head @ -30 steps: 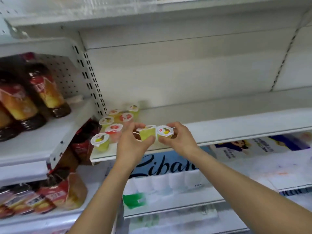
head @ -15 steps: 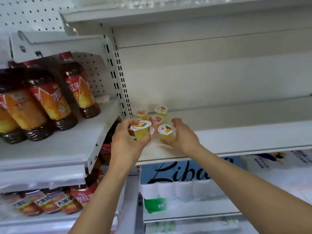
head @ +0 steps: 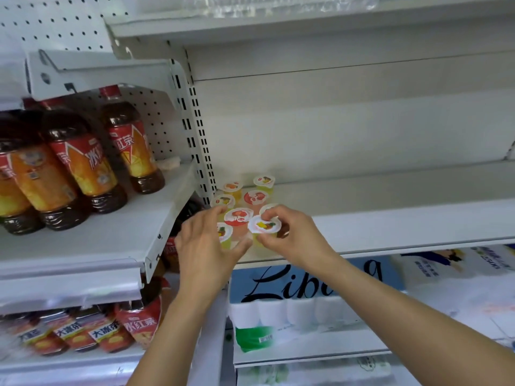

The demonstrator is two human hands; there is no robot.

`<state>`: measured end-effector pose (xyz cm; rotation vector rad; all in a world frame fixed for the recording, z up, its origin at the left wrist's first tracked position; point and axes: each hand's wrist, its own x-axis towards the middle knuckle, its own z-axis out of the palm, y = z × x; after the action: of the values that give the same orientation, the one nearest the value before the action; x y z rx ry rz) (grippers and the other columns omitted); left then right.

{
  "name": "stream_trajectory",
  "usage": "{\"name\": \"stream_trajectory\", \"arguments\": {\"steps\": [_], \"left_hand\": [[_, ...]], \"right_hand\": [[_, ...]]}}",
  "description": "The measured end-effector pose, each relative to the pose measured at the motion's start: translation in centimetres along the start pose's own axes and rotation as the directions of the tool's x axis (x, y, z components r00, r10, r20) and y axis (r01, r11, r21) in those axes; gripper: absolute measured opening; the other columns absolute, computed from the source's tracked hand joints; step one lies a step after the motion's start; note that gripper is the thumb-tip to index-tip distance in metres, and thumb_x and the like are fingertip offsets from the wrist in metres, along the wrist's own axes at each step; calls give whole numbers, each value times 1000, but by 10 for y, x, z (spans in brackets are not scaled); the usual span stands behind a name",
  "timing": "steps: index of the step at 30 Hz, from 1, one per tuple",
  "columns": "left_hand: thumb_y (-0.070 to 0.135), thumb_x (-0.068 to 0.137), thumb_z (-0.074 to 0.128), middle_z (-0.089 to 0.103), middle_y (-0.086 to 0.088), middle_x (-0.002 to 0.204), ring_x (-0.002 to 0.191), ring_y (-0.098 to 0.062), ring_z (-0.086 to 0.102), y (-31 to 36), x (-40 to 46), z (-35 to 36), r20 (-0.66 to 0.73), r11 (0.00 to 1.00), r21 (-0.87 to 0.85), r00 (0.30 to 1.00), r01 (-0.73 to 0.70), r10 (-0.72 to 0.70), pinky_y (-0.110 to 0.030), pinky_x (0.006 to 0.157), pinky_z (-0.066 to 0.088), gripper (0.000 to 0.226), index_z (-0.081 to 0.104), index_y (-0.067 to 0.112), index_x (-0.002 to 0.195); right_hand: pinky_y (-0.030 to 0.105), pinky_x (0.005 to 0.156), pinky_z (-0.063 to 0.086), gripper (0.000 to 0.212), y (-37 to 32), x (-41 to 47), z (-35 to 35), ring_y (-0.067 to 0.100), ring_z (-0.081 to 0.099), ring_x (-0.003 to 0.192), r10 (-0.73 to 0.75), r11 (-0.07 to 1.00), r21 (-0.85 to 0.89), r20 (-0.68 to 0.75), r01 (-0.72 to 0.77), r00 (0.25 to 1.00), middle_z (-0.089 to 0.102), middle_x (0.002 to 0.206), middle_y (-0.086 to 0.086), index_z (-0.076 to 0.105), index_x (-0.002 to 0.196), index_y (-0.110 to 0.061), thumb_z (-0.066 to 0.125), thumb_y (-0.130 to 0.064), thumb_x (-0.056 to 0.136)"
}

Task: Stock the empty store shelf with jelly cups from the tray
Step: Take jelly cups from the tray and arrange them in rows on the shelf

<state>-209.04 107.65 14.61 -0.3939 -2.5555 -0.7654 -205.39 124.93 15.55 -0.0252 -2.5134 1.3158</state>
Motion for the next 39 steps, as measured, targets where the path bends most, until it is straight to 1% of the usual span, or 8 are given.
{"name": "stream_trajectory", "arguments": {"steps": [4,12,18,23,27,31,34,39], "left_hand": [[36,78,75,48,-2,130,116,-25,49,-17,-7,5,102,997,42,993,61,-65,-36,93,40,55,54,22,126],[22,85,71,45,1,123,106,-17,55,-17,-5,10,96,998,-54,995,42,-36,-23,78,40,33,62,19,116],[43,77,74,50,-3,129,119,-24,42,-4,-13,5,52,994,98,998,-36,31,-37,95,38,57,57,21,126],[52,86,48,50,-6,136,127,-26,41,70,-31,22,-65,959,-30,958,-282,279,-41,106,34,61,51,17,135],[50,91,45,47,-5,143,133,-23,40,153,-59,75,11,889,-199,906,-413,423,-35,111,29,58,44,19,140],[53,91,40,48,1,142,128,-17,43,250,-99,136,141,817,-330,831,-472,537,-36,103,40,58,42,26,142],[52,90,41,52,4,133,119,-17,49,322,-130,183,220,747,-387,733,-541,644,-36,91,47,54,48,28,138],[46,91,51,54,8,128,114,-19,53,426,-192,254,368,651,-503,541,-568,756,-35,86,45,49,47,32,138]], "right_hand": [[29,79,48,36,4,-7,13,15,59,90,-11,959,-283,35,20,999,65,109,-2,57,119,-24,67,-35,86],[30,75,46,37,9,-2,20,14,55,89,-68,942,-329,14,69,998,62,115,0,54,124,-24,61,-39,91],[34,80,45,56,9,-20,-4,22,52,111,-95,789,-603,73,120,993,53,125,1,33,143,-38,43,-59,92],[39,87,47,49,41,-63,-77,24,55,110,-327,713,-679,-99,177,940,59,123,4,60,123,-24,42,-53,88],[40,100,33,53,97,-118,-154,24,48,118,-205,690,-723,-201,-4,958,53,133,6,51,132,-22,41,-50,88],[39,82,45,56,158,-191,-236,23,54,112,9,671,-699,-328,-249,945,53,130,0,45,137,-23,39,-51,88],[35,72,45,52,204,-253,-296,25,52,110,136,659,-630,-439,-412,888,47,134,-1,39,142,-23,42,-48,95],[36,81,46,52,266,-355,-373,24,49,118,368,549,-483,-593,-682,716,44,138,-1,34,145,-26,45,-42,98]]}}
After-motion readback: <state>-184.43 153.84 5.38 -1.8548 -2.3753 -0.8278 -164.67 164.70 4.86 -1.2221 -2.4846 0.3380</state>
